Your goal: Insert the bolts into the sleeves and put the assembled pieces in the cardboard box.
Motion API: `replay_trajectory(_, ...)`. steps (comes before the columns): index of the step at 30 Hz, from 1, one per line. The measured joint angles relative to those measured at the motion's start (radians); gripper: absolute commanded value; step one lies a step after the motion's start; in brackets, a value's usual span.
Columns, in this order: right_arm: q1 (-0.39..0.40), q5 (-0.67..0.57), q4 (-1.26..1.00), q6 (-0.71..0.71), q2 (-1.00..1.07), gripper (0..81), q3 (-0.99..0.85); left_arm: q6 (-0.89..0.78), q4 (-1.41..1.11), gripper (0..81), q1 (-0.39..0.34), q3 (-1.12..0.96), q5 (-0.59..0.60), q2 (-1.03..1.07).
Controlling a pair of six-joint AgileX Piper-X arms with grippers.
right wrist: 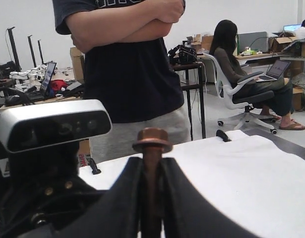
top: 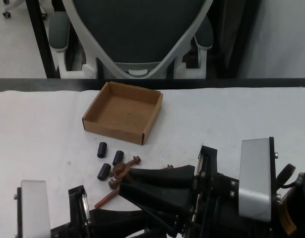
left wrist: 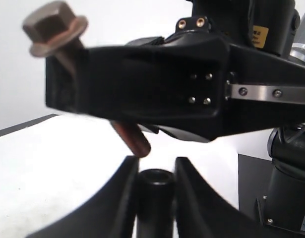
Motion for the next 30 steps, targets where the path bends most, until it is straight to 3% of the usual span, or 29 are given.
replay_trajectory(23,0.000,0.000,0.015,0.004,0.000,0.2,-0.003,0.049,0.041,0.8,0.009,0.000,-0.026,0.000)
replay_trajectory(24,0.000,0.000,0.015,0.004,0.000,0.2,-0.003,0.060,0.049,0.8,0.021,0.000,-0.043,0.000)
replay_trajectory(25,0.000,0.000,0.015,0.004,0.000,0.2,-0.003,0.081,0.056,0.8,0.086,0.000,-0.088,0.000)
replay_trajectory(29,-0.008,0.041,0.111,-0.010,0.000,0.2,-0.003,0.133,0.101,0.8,0.224,0.000,-0.135,0.000)
replay_trajectory(30,-0.013,0.067,0.150,-0.017,0.000,0.2,-0.003,0.149,0.101,0.8,0.231,0.000,-0.142,0.000)
